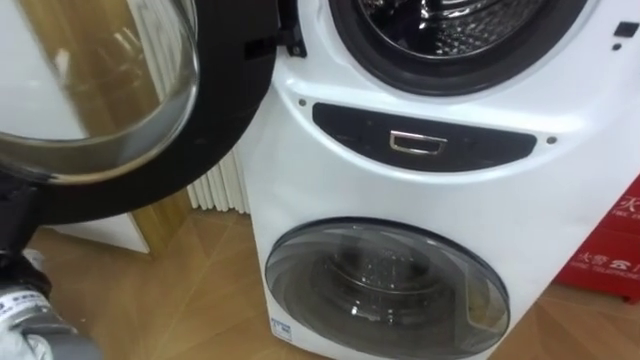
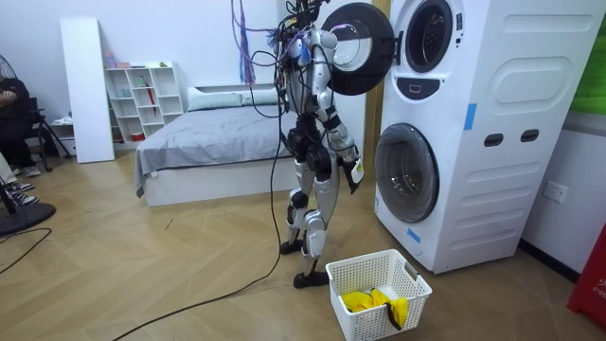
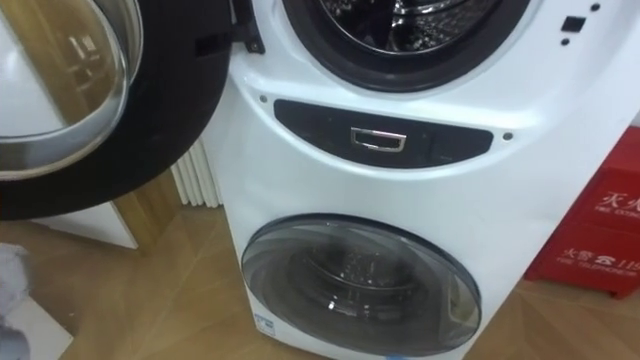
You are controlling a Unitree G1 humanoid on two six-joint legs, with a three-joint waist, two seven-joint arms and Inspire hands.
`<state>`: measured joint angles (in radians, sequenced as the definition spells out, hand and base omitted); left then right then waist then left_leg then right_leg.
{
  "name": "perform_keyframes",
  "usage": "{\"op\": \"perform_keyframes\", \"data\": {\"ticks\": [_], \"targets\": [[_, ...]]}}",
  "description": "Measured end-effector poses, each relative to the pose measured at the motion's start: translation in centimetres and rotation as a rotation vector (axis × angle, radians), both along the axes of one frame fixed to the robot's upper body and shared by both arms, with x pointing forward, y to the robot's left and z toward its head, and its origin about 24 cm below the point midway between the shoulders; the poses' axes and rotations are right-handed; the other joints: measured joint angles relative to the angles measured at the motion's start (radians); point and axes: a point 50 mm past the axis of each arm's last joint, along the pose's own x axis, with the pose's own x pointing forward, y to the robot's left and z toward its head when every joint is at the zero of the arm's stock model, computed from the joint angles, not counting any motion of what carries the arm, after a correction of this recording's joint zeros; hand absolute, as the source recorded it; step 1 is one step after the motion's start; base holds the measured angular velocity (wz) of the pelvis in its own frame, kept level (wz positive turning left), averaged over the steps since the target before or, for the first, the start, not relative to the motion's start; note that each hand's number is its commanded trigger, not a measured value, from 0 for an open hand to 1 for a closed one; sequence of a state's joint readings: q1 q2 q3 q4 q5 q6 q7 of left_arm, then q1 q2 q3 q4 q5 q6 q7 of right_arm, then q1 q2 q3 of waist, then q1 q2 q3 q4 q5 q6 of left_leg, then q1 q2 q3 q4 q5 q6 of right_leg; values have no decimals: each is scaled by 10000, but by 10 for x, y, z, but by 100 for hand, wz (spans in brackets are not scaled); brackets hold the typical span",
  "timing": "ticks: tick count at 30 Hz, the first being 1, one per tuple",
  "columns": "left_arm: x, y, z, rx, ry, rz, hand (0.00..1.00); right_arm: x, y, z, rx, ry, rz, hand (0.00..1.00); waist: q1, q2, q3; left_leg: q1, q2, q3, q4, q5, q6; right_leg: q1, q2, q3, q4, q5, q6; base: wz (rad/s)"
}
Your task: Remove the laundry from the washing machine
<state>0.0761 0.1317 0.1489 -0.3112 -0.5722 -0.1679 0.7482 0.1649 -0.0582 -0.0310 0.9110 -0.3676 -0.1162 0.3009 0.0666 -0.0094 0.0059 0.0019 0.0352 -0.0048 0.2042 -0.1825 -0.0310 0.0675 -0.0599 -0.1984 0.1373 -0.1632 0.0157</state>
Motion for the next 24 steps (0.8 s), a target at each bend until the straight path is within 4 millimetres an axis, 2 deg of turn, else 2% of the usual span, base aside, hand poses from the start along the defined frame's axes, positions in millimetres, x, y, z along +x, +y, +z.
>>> {"op": "perform_keyframes", "data": {"ticks": [5,14,24], "targets": [[-13,-7,-12,333,-16,-690,0,9,-2,1,-90,-17,520,0,-2,6,-5,-2,-105,-1,8,51,85,44,-139,-228,166,-22,81,11],[-29,-16,-24,814,27,-1175,0,16,4,3,-40,-423,826,0,-24,-89,-49,-1,-170,-2,36,85,141,52,-212,-274,164,-17,128,1],[-35,-24,-29,1006,-280,-1865,0,23,9,5,59,-862,949,0,-24,-211,17,-114,-263,-98,180,112,208,78,-311,-437,197,9,194,5]]}}
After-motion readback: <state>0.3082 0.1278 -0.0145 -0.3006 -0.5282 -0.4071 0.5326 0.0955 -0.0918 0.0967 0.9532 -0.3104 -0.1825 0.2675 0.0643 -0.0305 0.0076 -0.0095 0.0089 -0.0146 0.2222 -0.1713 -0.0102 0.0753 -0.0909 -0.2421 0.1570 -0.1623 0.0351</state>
